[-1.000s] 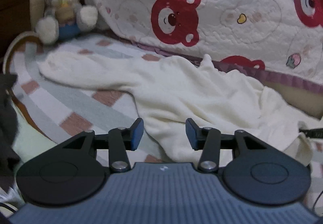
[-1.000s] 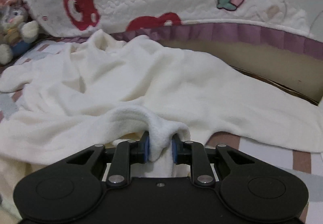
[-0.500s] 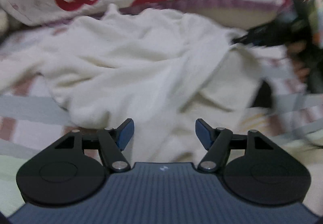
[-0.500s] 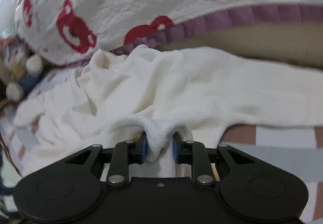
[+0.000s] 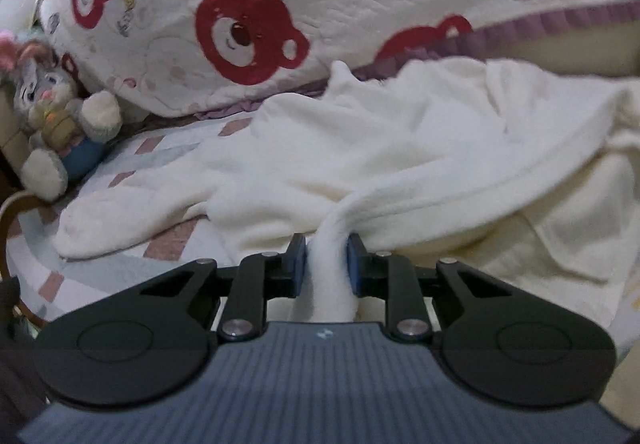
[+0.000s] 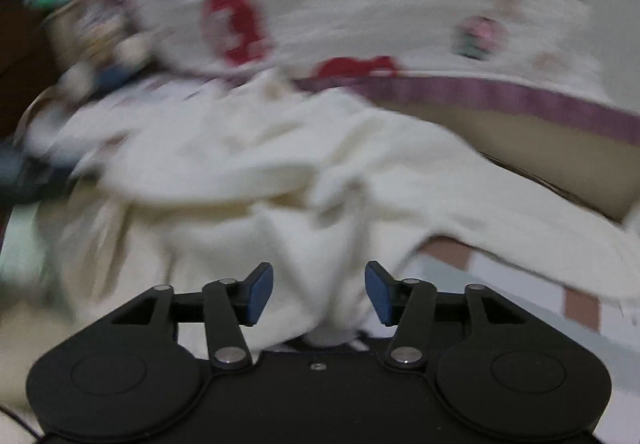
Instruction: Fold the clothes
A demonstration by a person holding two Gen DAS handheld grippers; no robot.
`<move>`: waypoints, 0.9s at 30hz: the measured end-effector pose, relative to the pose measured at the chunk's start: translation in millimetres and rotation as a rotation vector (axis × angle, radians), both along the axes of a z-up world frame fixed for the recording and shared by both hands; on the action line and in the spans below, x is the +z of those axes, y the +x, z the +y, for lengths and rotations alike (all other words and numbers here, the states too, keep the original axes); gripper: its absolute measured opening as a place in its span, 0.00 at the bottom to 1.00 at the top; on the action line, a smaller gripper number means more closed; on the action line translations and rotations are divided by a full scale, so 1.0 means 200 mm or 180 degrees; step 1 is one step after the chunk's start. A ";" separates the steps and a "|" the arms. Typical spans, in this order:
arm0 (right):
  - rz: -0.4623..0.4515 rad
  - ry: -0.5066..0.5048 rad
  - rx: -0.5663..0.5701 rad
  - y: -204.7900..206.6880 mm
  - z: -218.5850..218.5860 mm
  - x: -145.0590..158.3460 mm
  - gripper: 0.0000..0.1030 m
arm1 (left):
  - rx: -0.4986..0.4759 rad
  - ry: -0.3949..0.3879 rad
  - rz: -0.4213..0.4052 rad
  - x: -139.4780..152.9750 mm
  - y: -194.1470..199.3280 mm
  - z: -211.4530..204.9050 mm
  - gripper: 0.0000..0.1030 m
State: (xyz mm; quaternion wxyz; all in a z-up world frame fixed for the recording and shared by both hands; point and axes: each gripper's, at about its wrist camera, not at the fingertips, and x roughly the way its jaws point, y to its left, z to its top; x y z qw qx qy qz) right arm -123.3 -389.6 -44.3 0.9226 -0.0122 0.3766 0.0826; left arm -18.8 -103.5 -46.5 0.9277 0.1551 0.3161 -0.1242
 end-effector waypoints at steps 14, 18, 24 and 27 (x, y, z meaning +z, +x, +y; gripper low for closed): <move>-0.0267 -0.0409 -0.0342 0.37 -0.19 0.08 0.03 | 0.0231 -0.0007 0.0058 0.02 0.02 0.09 0.18; -0.0060 -0.0537 -0.0623 0.29 -0.26 -0.03 0.04 | 0.0245 -0.0233 0.0332 -0.02 0.05 0.12 0.19; 0.0088 -0.0038 -0.0500 0.24 -0.20 -0.06 0.40 | 0.0163 -0.0187 0.0204 0.00 0.02 0.10 0.19; -0.0053 -0.0010 -0.0306 0.31 -0.17 0.01 0.51 | 0.0124 -0.0247 0.0112 0.04 0.00 0.11 0.19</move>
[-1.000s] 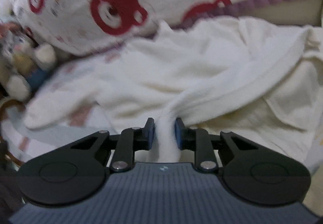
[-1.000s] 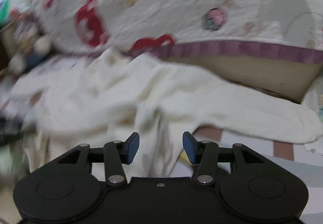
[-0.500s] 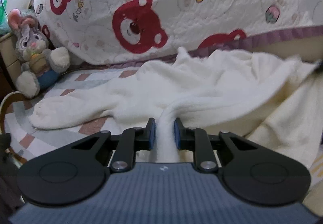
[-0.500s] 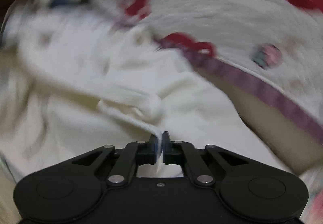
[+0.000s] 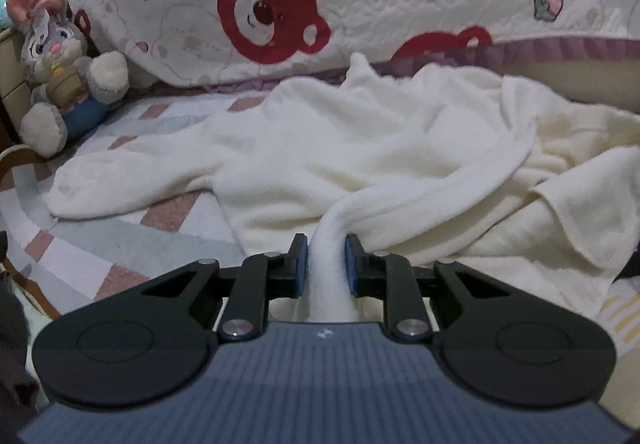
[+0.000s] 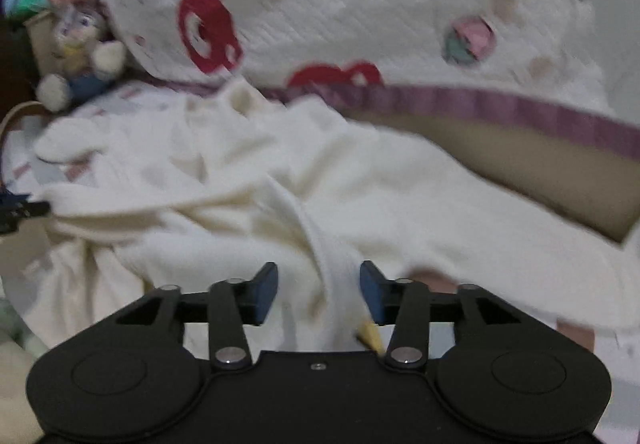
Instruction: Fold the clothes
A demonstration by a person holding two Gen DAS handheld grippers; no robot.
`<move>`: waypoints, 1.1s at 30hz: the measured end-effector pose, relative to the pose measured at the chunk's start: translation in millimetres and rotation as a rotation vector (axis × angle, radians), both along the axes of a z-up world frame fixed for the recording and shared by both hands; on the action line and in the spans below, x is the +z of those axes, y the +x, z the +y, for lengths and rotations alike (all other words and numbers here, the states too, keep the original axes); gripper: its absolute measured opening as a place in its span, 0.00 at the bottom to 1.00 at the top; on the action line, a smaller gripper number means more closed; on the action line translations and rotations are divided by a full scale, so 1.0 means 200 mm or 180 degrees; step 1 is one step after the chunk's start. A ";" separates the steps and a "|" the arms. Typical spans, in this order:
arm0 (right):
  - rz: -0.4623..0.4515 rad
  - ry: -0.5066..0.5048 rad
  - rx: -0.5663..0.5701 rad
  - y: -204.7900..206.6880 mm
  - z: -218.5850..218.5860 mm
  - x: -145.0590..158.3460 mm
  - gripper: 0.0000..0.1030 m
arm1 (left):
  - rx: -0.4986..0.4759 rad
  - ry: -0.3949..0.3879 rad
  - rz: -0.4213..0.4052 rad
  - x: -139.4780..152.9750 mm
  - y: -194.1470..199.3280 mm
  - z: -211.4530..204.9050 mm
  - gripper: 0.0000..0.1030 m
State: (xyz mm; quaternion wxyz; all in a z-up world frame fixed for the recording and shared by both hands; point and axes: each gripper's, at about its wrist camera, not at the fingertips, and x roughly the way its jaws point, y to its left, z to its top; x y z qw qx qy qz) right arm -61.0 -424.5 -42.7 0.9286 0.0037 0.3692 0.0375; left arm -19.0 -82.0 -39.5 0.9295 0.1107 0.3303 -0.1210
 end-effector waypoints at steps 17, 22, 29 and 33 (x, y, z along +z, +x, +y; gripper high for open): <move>0.0461 0.0386 -0.0372 0.44 -0.14 -0.07 0.08 | -0.0137 0.0238 -0.0267 0.01 -0.06 -0.09 0.28; 0.0347 -0.0365 -0.0754 0.32 -0.33 -0.05 0.07 | -0.0095 0.0814 -0.0118 -0.07 -0.10 -0.15 0.42; 0.0276 -0.0021 -0.1215 0.13 -0.52 -0.16 0.08 | -0.0234 0.0019 0.0718 -0.02 -0.15 -0.03 0.66; 0.0302 0.0106 -0.1224 0.10 -0.56 -0.23 0.09 | -0.0106 -0.0705 0.1362 -0.06 -0.16 0.10 0.68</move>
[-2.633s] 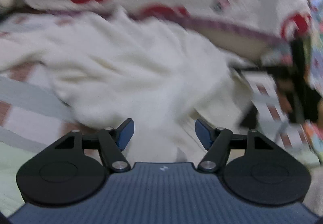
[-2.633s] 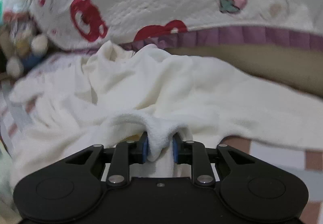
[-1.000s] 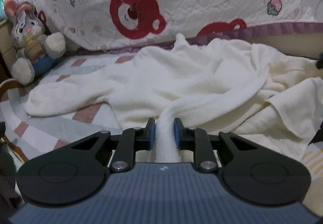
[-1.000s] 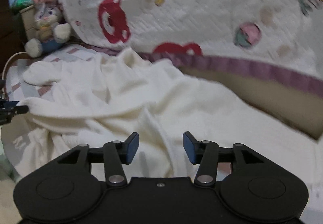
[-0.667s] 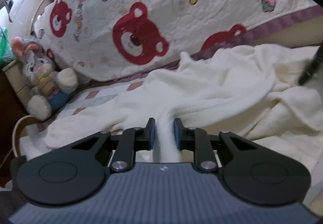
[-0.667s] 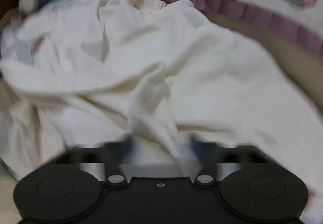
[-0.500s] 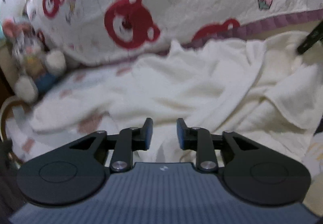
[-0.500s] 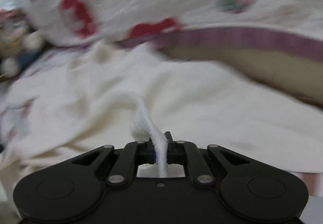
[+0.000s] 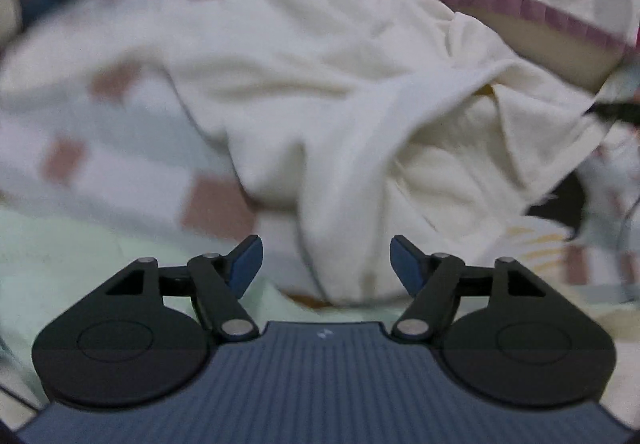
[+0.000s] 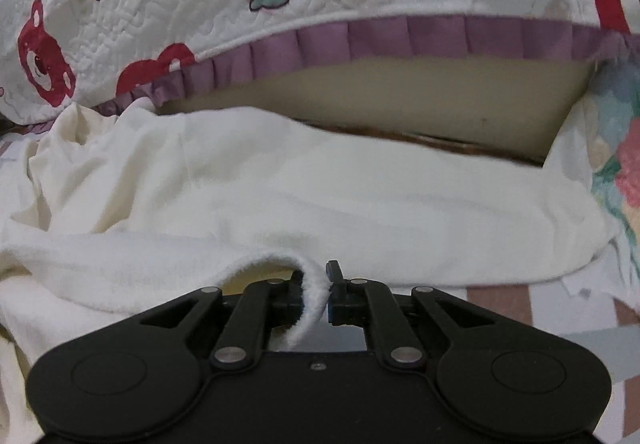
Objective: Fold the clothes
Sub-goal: 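Pull the fleece hem with the right gripper while the left gripper regrasps the edge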
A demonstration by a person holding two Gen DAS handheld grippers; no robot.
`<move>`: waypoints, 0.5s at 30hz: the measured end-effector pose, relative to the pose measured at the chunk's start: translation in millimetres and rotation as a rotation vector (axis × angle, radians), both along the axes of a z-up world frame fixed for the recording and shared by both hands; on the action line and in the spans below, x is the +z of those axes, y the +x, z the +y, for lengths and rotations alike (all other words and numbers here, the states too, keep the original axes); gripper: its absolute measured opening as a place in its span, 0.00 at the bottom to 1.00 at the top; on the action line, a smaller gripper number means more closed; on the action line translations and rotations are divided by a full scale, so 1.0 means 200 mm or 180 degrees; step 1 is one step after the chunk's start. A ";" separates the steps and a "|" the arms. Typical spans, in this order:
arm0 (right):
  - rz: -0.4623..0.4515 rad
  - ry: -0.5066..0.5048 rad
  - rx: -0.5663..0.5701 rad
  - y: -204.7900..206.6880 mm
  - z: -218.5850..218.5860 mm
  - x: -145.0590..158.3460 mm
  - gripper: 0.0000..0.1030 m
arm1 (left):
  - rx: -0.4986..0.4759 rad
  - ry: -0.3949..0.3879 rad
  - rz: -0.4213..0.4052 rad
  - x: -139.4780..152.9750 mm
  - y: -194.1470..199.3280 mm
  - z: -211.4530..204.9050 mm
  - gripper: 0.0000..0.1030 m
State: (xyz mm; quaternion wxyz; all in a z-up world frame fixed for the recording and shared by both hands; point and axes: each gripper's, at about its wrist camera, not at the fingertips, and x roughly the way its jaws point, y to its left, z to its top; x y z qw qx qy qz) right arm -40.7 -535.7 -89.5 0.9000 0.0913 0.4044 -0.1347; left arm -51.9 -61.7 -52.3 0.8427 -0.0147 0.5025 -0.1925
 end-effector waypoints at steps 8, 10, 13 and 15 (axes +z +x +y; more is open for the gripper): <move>-0.0286 0.0152 0.0212 -0.05 0.00 -0.04 0.09 | -0.0104 0.0387 0.0436 -0.23 0.08 -0.13 0.75; -0.0345 0.0209 0.0203 -0.06 0.00 -0.04 0.09 | -0.0172 0.0511 0.0431 -0.26 0.11 -0.17 0.76; -0.0483 0.0314 0.0237 -0.08 -0.01 -0.04 0.09 | -0.0251 0.0605 0.0029 -0.23 0.12 -0.21 0.30; -0.0614 0.0479 0.0305 -0.12 -0.02 -0.04 0.11 | -0.0262 0.0701 -0.0402 -0.12 0.10 -0.18 0.07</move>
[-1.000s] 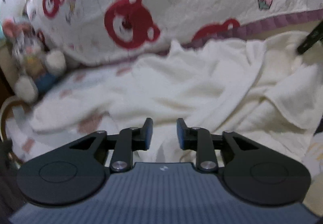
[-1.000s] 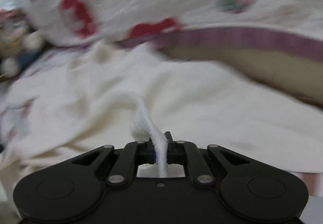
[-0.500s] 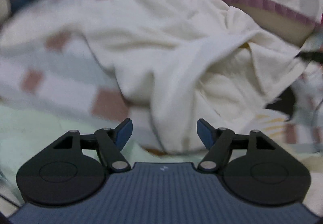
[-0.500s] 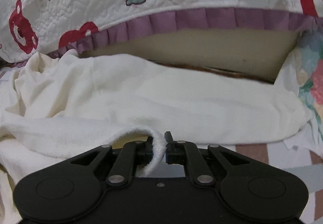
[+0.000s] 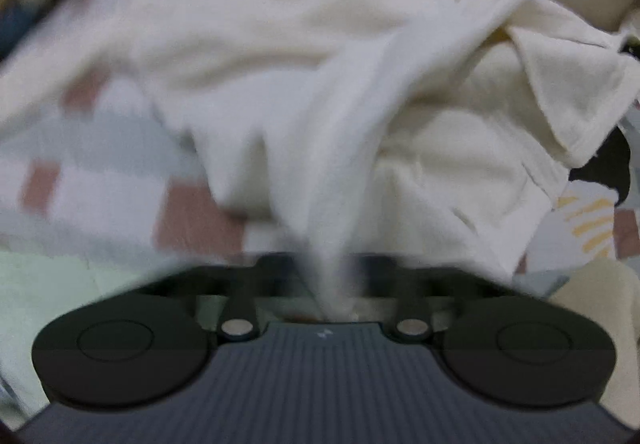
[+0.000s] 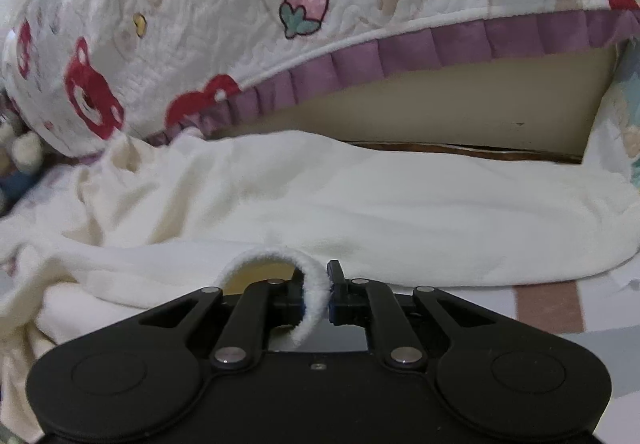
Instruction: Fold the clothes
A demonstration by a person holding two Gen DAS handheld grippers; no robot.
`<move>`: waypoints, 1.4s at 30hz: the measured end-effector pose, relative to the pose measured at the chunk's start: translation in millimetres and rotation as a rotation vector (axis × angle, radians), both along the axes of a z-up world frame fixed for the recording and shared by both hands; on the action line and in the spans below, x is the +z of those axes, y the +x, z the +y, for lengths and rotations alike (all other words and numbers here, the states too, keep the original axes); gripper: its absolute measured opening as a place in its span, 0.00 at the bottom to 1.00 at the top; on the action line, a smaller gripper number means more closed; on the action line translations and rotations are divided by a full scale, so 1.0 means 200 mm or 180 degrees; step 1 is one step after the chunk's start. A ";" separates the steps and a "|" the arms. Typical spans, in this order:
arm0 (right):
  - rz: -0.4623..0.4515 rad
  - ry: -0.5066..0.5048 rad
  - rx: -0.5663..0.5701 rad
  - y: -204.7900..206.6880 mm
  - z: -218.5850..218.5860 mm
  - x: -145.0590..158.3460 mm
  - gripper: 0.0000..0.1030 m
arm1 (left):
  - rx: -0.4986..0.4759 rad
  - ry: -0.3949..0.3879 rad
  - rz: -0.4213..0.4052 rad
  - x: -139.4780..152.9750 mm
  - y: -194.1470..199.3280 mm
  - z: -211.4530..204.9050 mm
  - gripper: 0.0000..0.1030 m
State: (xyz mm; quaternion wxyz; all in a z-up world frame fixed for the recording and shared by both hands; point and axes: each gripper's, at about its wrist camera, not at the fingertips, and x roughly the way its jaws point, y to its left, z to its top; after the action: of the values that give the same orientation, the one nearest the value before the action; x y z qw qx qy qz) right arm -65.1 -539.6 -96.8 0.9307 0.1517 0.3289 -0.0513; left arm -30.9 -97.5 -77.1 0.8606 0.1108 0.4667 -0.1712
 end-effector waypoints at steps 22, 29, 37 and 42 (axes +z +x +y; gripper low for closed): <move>0.0431 -0.0030 -0.0378 -0.27 0.05 -0.05 0.11 | 0.0876 -0.1517 0.0728 -0.10 0.34 0.43 0.68; 0.0482 -0.0353 -0.0283 -0.30 0.11 0.01 0.14 | 0.0571 -0.1341 0.1282 -0.23 0.21 0.31 0.70; 0.0277 0.0036 -0.0401 -0.30 0.09 -0.02 0.27 | 0.0794 -0.1929 0.1365 -0.27 0.33 0.38 0.27; 0.0067 0.0879 -0.0458 -0.32 0.03 -0.06 0.59 | 0.0669 -0.1852 0.0742 -0.10 0.31 0.43 0.08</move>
State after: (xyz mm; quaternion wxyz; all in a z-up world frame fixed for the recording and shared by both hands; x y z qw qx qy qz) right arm -128.9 -533.3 -108.3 0.8914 0.3009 0.3309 -0.0737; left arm 30.6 -11.8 -97.3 0.8099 -0.2088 0.5024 -0.2192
